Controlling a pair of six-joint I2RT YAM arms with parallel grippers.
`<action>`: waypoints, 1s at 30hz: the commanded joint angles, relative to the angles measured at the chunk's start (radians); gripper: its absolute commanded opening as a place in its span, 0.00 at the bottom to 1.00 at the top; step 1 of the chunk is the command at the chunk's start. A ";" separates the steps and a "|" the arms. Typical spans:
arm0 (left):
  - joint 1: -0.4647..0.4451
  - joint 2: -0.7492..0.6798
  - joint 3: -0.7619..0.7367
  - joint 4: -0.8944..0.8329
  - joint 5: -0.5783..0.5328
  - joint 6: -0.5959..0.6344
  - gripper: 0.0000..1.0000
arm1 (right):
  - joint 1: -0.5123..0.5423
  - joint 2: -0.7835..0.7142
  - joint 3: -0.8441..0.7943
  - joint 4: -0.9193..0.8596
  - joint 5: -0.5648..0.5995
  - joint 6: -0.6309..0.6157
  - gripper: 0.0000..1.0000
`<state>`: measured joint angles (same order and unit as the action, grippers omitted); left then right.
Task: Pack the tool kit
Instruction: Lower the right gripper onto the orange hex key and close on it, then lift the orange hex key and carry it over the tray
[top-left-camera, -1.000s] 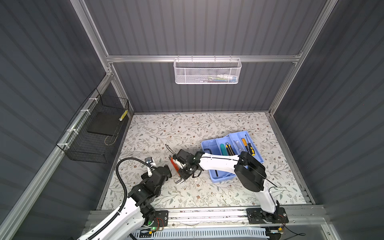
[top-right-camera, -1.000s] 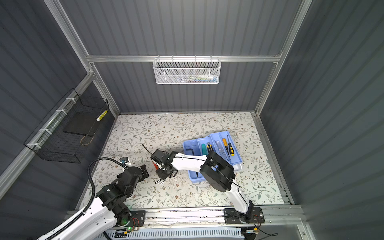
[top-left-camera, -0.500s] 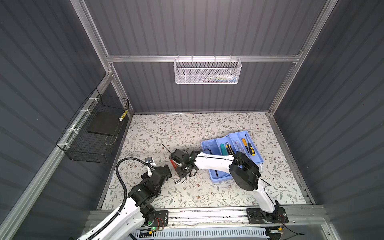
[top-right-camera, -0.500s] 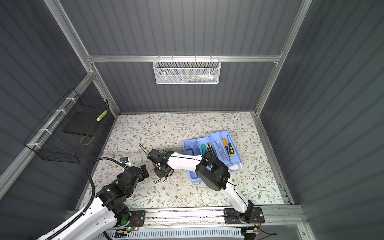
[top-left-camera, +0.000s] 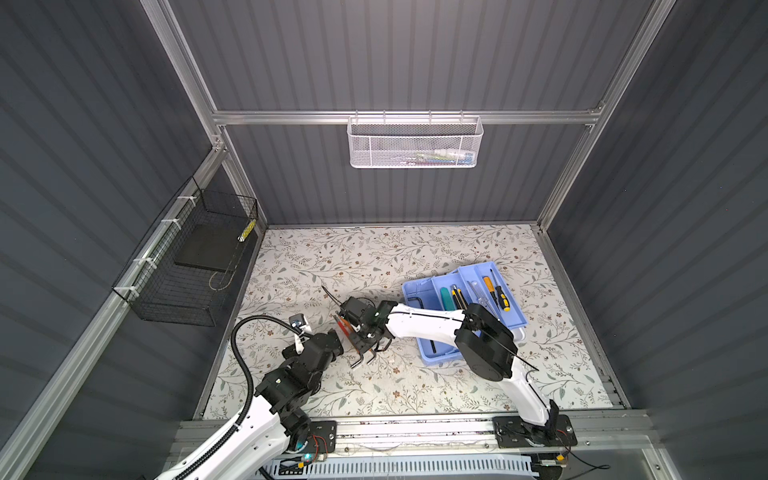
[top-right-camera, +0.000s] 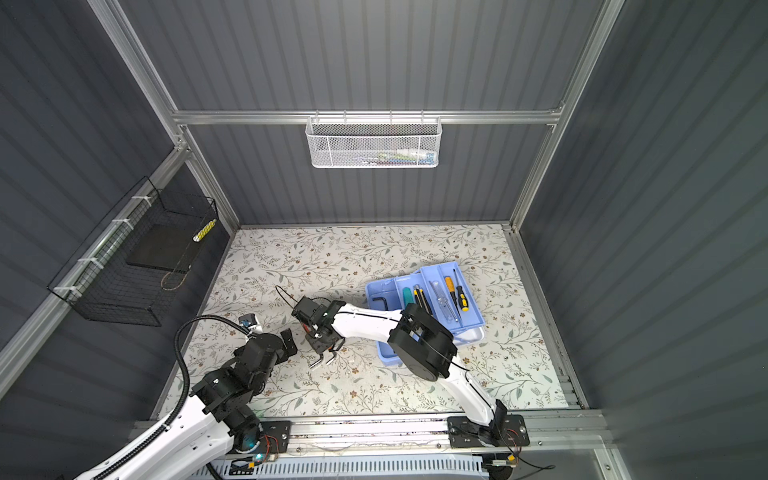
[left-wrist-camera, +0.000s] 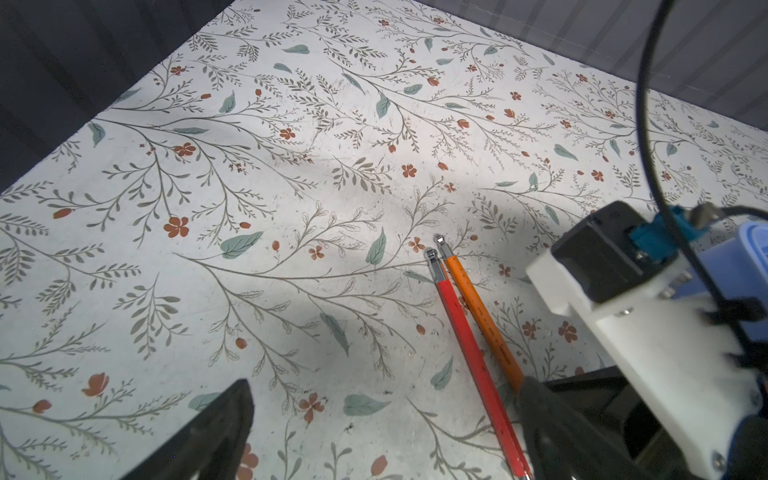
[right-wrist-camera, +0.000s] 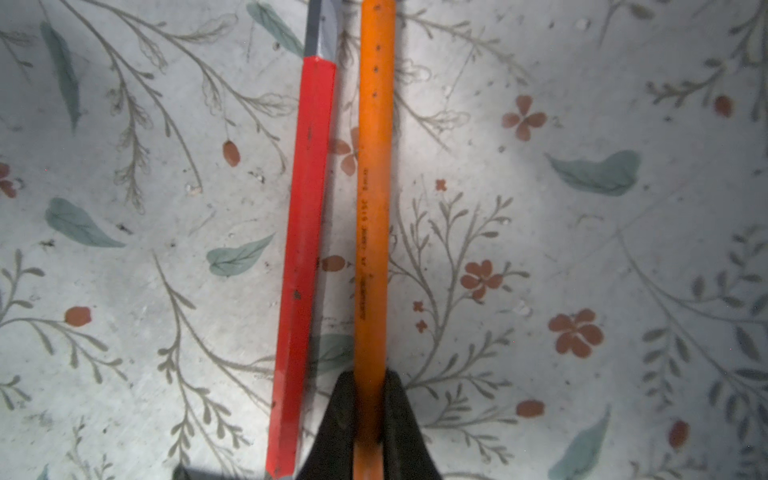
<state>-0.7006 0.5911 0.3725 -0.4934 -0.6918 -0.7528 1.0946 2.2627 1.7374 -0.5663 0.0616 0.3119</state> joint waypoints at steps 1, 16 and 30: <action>0.002 -0.007 -0.004 -0.014 -0.009 -0.002 0.99 | -0.007 -0.014 -0.021 -0.062 0.030 0.016 0.03; 0.003 0.009 0.001 -0.010 -0.007 0.000 0.99 | -0.056 -0.301 -0.192 -0.016 0.092 0.082 0.00; 0.002 0.004 0.000 -0.007 -0.003 0.003 0.99 | -0.197 -0.626 -0.435 -0.043 0.203 0.130 0.00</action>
<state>-0.7006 0.5980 0.3725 -0.4931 -0.6914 -0.7525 0.9211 1.6939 1.3415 -0.5972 0.2020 0.4149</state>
